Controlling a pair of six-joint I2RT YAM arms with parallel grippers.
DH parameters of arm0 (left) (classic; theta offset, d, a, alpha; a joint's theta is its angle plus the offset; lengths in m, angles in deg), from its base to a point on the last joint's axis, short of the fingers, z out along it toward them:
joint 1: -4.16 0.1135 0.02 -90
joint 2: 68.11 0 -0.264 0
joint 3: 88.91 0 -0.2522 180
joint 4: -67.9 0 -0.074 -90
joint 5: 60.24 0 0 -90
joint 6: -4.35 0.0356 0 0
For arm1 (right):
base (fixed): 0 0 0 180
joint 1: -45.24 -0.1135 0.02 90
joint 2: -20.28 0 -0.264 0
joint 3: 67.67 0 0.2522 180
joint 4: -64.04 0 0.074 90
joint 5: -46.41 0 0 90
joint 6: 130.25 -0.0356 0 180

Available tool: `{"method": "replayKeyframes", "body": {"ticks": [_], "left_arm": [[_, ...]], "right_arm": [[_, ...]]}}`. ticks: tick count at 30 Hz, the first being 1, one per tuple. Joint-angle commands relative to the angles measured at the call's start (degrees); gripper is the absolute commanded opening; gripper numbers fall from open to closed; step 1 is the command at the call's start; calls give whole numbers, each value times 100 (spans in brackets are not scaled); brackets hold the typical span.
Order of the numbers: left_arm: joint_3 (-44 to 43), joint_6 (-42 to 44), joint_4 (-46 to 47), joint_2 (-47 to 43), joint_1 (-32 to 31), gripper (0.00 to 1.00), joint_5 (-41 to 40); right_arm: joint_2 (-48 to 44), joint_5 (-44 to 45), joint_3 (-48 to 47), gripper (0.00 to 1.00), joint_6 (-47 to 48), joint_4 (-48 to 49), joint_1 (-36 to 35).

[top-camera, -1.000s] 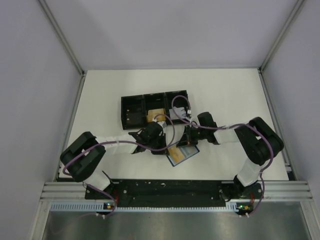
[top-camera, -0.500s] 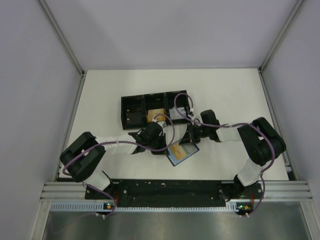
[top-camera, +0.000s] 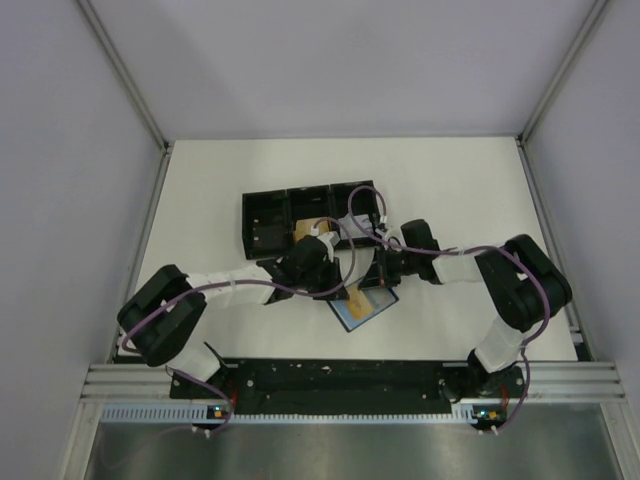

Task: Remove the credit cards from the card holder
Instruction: Remove the credit card from the card holder.

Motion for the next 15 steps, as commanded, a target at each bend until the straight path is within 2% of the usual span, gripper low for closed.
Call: {"method": "replayKeyframes", "body": {"ticks": [1, 8, 15], "left_arm": [[-330, 292, 438, 209, -37, 21, 216], [-497, 495, 201, 456, -63, 14, 173], [-593, 811, -247, 745, -134, 12, -3]], "right_arm": [[-82, -19, -73, 0, 142, 225, 47], [-73, -10, -82, 0, 142, 217, 29], [-29, -19, -100, 0, 124, 225, 29]]}}
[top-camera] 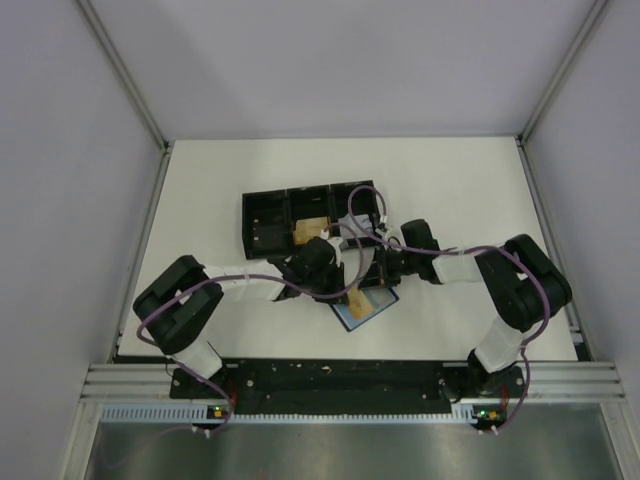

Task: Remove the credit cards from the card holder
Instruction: Remove the credit card from the card holder.

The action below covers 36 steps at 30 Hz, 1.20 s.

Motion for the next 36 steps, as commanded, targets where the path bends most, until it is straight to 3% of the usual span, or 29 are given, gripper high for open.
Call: {"method": "replayKeyframes", "body": {"ticks": [1, 12, 35, 36], "left_arm": [[-279, 350, -335, 197, -77, 12, -147], [-631, 438, -1653, 417, -314, 8, -841], [-763, 438, -2040, 672, -490, 4, -1185], [-763, 438, -2040, 672, -490, 4, -1193]], "right_arm": [[-46, -28, -100, 0, 139, 217, 40], [-64, 86, -143, 0, 140, 129, 31], [-231, 324, -302, 0, -10, -38, 198], [-231, 246, -293, 4, -19, -38, 207]]}}
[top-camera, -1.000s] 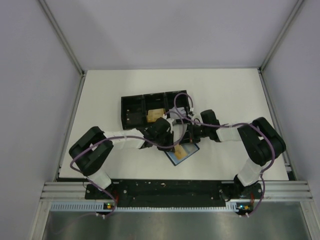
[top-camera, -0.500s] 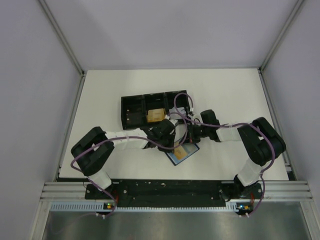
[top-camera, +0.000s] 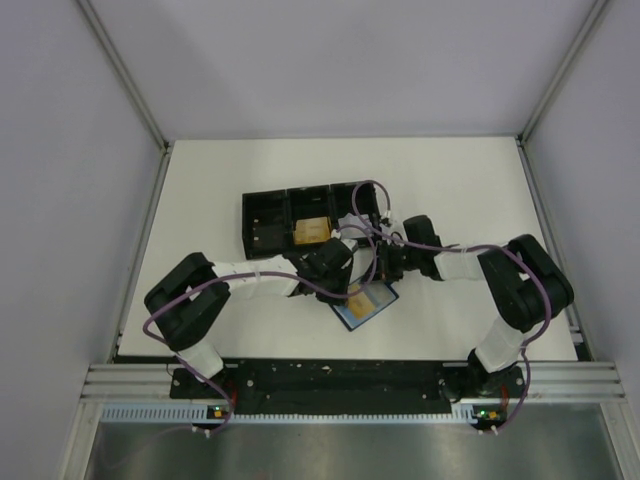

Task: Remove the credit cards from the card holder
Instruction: Remove the credit card from the card holder.

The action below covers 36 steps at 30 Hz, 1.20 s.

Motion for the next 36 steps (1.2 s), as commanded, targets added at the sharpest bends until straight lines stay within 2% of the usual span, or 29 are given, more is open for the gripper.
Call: {"method": "replayKeyframes", "body": {"ticks": [1, 7, 24, 27, 32, 36], "left_arm": [[98, 147, -622, 296, -31, 4, -280], [90, 139, -604, 305, -31, 3, -262], [63, 121, -596, 331, -31, 3, -245], [72, 112, -587, 323, -31, 2, -236], [116, 95, -587, 314, -31, 1, -236], [160, 86, -587, 296, -31, 0, -236]], "right_arm": [[-189, -139, -116, 7, -10, 126, 78], [-146, -316, 33, 20, 8, 134, 78], [390, -404, -89, 21, 122, -85, -212], [452, -448, -116, 18, 113, -42, -221], [426, -430, -151, 0, 166, -68, -203], [373, -474, -160, 0, 245, -103, -19]]}}
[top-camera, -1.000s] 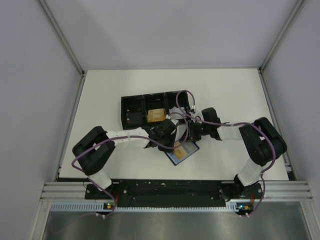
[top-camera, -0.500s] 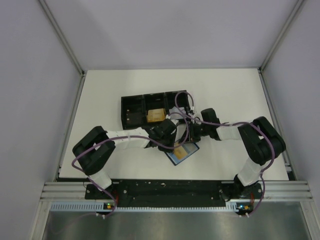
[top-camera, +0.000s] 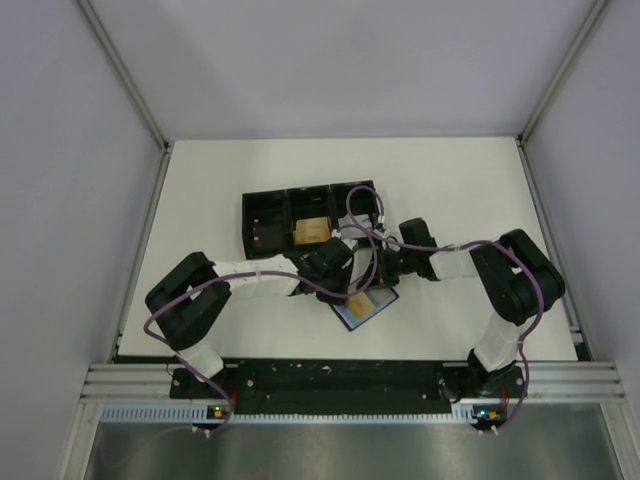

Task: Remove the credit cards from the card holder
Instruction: Remove the credit card from the card holder.

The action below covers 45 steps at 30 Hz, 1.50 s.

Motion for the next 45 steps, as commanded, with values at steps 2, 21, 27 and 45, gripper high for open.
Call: {"method": "replayKeyframes", "body": {"ticks": [2, 21, 27, 45], "left_arm": [[249, 95, -508, 266, -31, 0, -220], [267, 130, -499, 274, -31, 0, -150], [250, 121, -499, 301, -31, 0, -141], [267, 147, -526, 266, -31, 0, -106]], "right_arm": [[8, 59, -153, 0, 350, -217, 194], [-71, -125, -145, 21, 570, -463, 431], [-71, -161, 92, 23, 579, -463, 422], [-150, 94, -39, 0, 816, -726, 475]]}}
